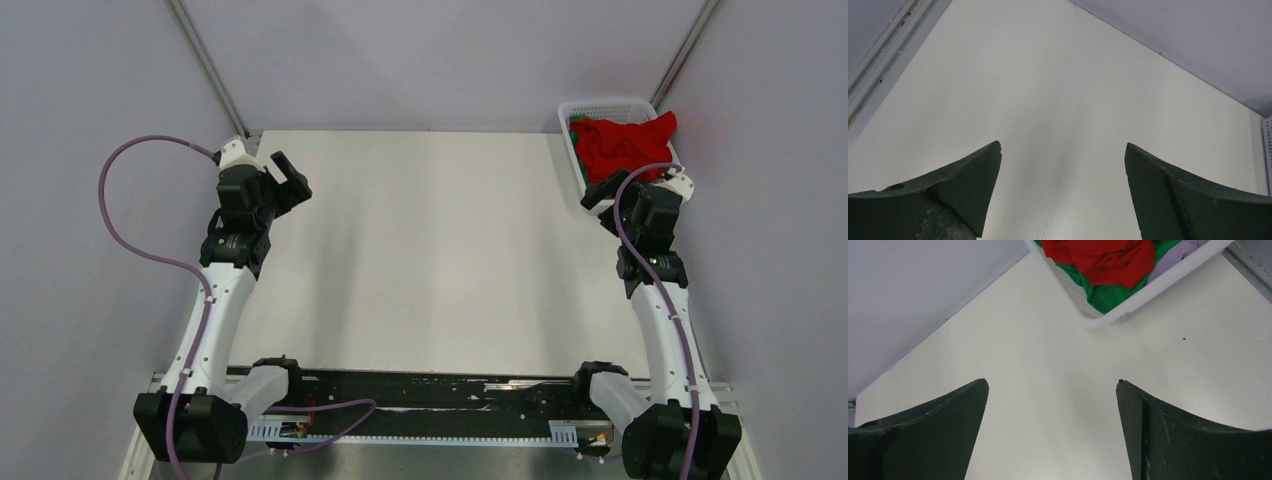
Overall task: Fold and stack the t-shirts
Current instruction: Grab crumpled tshirt from bin with the right arm
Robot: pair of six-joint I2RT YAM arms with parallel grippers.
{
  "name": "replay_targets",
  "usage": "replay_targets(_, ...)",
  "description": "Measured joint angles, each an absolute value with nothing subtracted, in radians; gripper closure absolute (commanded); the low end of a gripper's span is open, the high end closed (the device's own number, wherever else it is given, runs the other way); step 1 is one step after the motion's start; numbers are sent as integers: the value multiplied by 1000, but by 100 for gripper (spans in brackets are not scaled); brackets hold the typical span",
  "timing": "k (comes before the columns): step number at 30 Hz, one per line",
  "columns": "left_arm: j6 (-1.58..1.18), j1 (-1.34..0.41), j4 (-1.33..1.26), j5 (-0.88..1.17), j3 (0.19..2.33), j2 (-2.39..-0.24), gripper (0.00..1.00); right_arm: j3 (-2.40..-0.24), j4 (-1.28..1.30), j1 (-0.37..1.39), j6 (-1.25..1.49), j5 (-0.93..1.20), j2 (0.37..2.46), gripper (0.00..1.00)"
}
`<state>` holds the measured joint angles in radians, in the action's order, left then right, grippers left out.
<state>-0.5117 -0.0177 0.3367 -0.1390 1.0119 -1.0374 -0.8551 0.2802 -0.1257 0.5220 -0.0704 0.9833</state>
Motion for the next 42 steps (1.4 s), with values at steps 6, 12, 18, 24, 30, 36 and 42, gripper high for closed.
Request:
replay_targets(6,-506,-18,361,-141,1012,-1024,0,-1052,319,-144,510,-124,1201,0)
replay_targets(12,-504,-18,389,-168,1008,-1016,0,-1477,369,-245,548,-163,1619,0)
replay_targets(18,-519,-18,393,-178,1005,-1016,0,-1904,494,-294,587,-177,2027,1)
replay_targets(24,-538,-18,393,-190,976,-1018,0,-2127,582,-290,652,-170,2267,52)
replay_targets(30,-545,-18,410,-207,974,-1025,0,-2136,606,-290,706,-141,2293,100)
replay_targets(36,-545,-18,414,-228,964,-1010,0,-1974,478,-290,639,-88,2165,100)
replay_targets(42,-545,-18,415,-238,946,-973,0,-1824,272,-290,509,42,1915,100)
